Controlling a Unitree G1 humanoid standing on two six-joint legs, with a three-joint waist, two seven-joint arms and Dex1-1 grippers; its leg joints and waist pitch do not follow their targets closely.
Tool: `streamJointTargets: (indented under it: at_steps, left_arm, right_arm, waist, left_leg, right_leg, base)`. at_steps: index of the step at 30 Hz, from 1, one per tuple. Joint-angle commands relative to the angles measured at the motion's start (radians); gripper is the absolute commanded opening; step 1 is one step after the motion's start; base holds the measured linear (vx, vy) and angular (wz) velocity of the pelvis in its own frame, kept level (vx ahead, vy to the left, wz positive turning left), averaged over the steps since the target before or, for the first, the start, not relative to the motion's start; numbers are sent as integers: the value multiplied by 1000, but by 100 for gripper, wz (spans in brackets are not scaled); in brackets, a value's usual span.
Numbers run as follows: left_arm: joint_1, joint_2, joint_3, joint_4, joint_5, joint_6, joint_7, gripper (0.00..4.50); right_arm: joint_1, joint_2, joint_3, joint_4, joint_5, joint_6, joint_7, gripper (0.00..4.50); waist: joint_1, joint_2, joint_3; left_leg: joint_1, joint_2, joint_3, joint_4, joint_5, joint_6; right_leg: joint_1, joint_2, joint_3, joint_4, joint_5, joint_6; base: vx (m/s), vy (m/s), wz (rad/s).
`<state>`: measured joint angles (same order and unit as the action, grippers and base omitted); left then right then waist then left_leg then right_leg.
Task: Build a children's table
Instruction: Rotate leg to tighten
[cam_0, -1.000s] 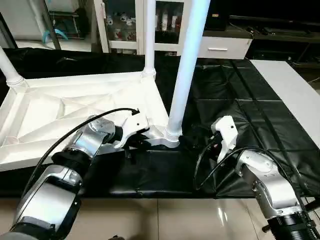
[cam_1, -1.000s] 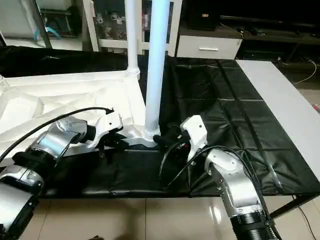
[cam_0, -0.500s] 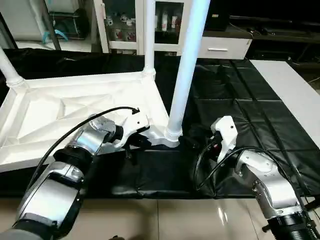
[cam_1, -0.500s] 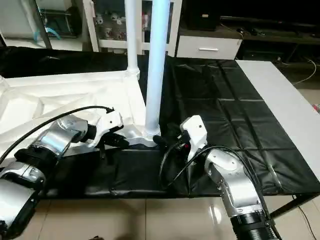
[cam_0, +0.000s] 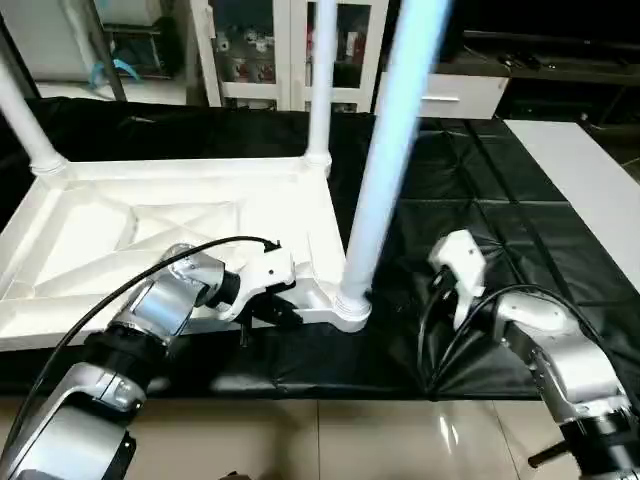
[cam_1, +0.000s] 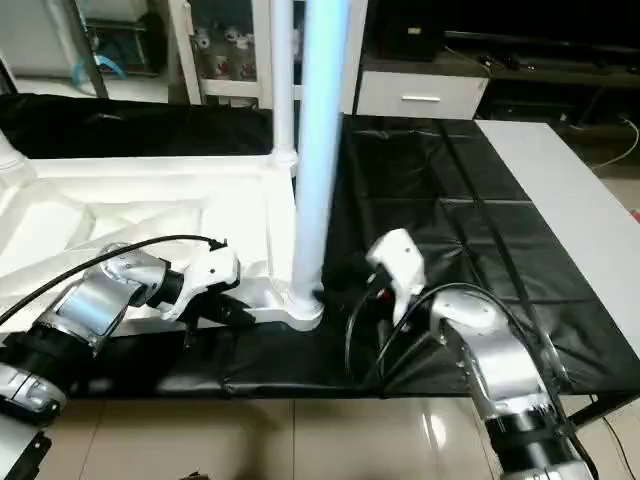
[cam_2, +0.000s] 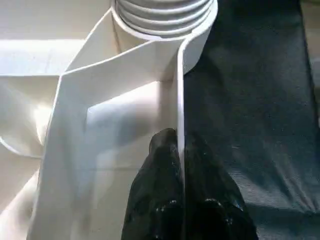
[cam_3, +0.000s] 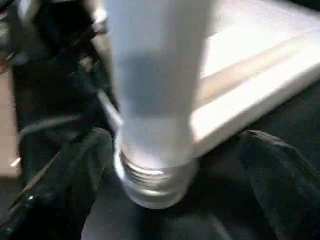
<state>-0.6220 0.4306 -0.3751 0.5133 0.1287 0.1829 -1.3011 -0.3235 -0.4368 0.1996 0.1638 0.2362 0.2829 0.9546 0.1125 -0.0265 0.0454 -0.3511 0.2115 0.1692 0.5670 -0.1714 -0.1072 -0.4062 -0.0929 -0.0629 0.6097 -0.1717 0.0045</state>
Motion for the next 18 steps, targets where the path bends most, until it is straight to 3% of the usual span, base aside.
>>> streamJointTargets:
  at_steps: [1,5,12,15,18]
  left_arm:
    - [10,-15,-60,-19,21,-3,-31,0]
    - [13,-11,-69,-39,29,10,-26,0]
    - [27,-1,-76,-72,29,27,-21,0]
    - [28,2,-77,-74,28,32,-21,0]
    - [32,9,-76,-80,29,39,-18,0]
  right_arm:
    - [-38,0,23,34,-20,-17,33,447]
    - [-73,11,44,75,-41,-32,57,447]
    - [-143,42,68,185,-70,-71,56,447]
    - [-149,44,72,198,-72,-77,65,430]
    - [-154,54,67,212,-75,-81,76,393]
  waist:
    - [-2,-3,-57]
    - [2,0,-61]
    - [2,-1,-63]
    - [0,-4,-63]
    - [2,0,-62]
  left_leg:
    - [7,16,7,-63,-276,30]
    - [-1,15,5,-61,-235,30]
    - [-2,13,7,-59,-215,30]
    - [-4,12,8,-58,-208,33]
    - [-3,13,6,-59,-226,33]
  right_leg:
    - [42,-42,39,-79,-280,-196]
    - [49,-41,37,-66,-200,-210]
    - [51,-41,37,-63,-172,-221]
    - [53,-40,36,-62,-155,-224]
    - [52,-42,36,-64,-182,-220]
  base:
    - [0,0,0]
    - [0,0,0]
    - [0,0,0]
    - [0,0,0]
    - [0,0,0]
